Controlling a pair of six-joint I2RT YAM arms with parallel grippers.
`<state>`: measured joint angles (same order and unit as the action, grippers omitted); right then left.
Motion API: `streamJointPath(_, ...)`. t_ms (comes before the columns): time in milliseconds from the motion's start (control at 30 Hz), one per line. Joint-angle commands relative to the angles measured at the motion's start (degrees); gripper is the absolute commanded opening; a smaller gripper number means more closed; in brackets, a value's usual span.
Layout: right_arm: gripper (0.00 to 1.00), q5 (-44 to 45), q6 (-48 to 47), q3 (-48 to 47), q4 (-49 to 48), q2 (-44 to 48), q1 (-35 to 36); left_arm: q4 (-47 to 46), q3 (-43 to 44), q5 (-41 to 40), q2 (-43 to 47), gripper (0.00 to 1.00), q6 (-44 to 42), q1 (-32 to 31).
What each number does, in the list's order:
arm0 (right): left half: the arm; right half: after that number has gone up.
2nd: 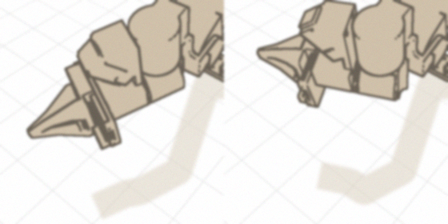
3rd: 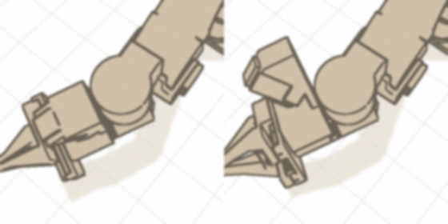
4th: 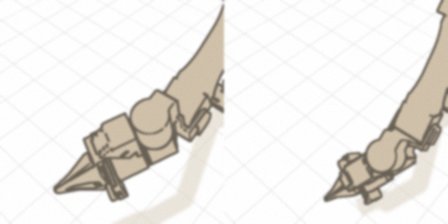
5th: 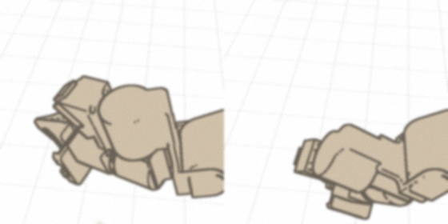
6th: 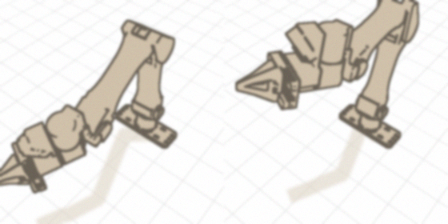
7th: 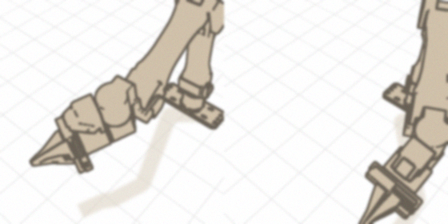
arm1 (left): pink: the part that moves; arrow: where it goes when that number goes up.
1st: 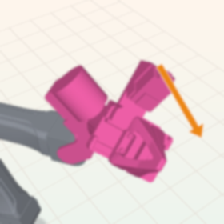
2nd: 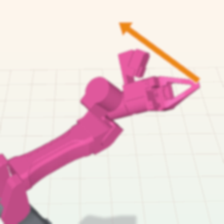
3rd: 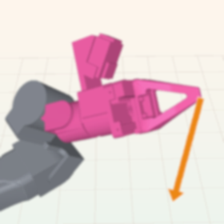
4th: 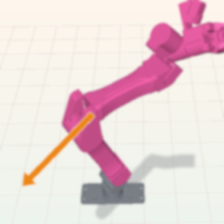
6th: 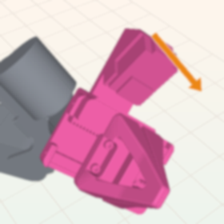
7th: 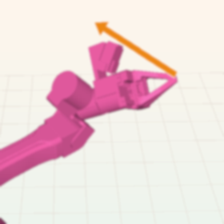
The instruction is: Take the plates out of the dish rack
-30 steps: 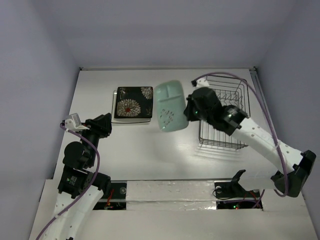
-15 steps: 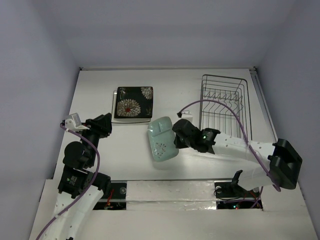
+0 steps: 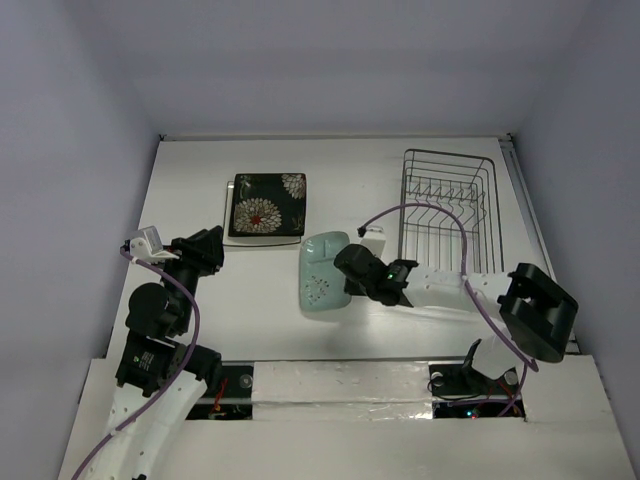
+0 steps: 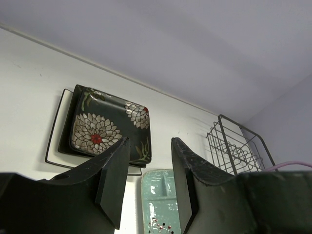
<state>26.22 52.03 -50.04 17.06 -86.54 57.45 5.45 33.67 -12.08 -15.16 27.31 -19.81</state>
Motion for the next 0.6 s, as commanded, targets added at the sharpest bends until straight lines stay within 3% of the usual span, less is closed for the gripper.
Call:
streamJointPath(0,0.17,5.1,2.0,-1.4,0.1,-2.3,0.0,-2.6,-0.3,0.2,-0.3,0.36,-0.5,-0.2)
streamJointPath(100,0.26,6.1,2.2,-0.8,0.7,-2.9,0.0,-2.6,-0.4,0.2,-0.2,0.36,-0.5,-0.2)
streamJointPath(433,0.34,6.9,3.0,-0.1,3.2,-2.8,0.0,-2.6,-0.3,0.2,0.0,0.37,-0.4,-0.2)
streamJointPath(567,0.52,7.4,1.2,-1.8,6.0,3.6,0.0,-2.6,-0.4,0.2,-0.2,0.37,-0.5,-0.2)
